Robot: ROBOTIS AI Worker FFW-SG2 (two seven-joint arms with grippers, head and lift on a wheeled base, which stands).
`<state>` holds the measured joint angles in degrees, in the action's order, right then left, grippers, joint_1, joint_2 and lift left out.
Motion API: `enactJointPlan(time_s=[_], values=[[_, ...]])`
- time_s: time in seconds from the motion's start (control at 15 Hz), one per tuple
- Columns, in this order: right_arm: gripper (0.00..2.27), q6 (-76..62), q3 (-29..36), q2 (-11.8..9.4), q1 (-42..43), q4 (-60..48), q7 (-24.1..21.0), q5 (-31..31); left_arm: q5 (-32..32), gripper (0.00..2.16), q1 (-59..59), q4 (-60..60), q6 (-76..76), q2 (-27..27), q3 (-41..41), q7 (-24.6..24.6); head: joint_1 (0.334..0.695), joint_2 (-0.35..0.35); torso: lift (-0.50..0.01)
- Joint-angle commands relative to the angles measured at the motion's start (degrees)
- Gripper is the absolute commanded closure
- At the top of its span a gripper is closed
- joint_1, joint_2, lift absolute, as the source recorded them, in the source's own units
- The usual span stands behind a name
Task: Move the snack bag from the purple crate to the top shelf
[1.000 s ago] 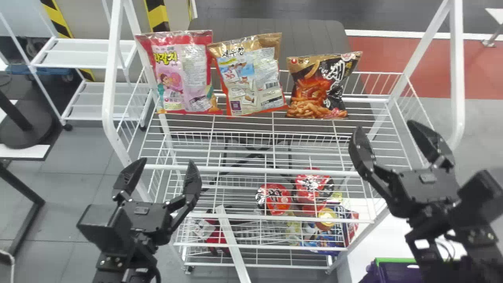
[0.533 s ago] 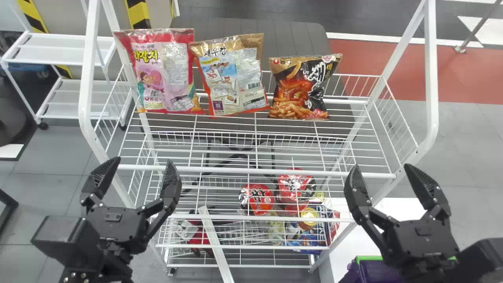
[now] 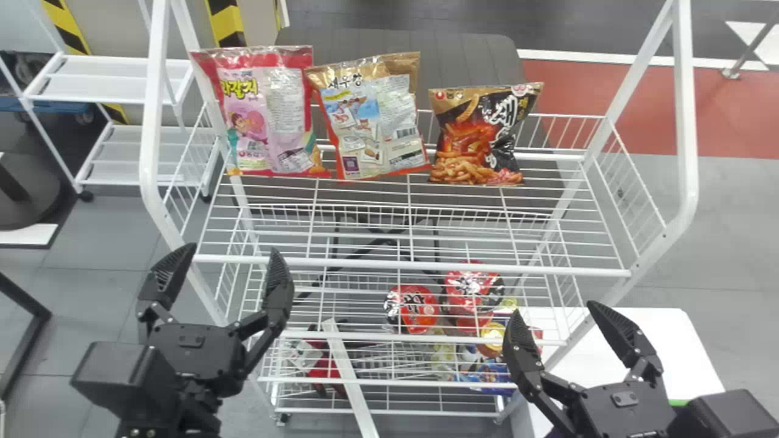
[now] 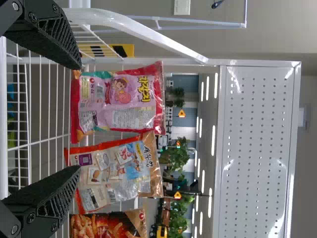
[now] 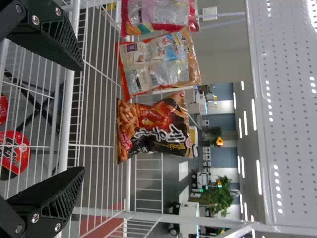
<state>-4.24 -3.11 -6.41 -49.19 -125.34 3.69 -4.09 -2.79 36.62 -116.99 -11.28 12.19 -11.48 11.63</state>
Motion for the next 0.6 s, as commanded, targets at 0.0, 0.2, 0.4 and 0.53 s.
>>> enactJointPlan(time_s=[0.0, 0.2, 0.4, 0.53], values=[[0.11, 0.2, -0.2, -0.1, 0.1, -0.3, 0.0, 0.1, 0.2, 0.1, 0.0, -0.2, 0.0, -0.1, 0.0, 0.0, 0.695, -0.018, 0.0], [0.11, -0.2, -0.3, -0.2, 0.2, -0.5, -0.1, 0.1, 0.1, 0.1, 0.0, -0.1, 0.2, -0.2, 0.1, 0.0, 0.695, -0.012, 0.0], [0.11, -0.4, -0.6, -0.8, 0.2, -0.5, -0.2, 0.1, 0.1, 0.1, 0.6, -0.3, 0.0, -0.2, 0.1, 0.0, 0.695, -0.009, 0.0], [0.11, -0.9, -0.6, -1.1, 0.2, -0.5, -0.2, 0.1, 0.2, 0.1, 1.1, -0.8, 0.0, -0.2, 0.2, 0.0, 0.695, -0.007, 0.0]])
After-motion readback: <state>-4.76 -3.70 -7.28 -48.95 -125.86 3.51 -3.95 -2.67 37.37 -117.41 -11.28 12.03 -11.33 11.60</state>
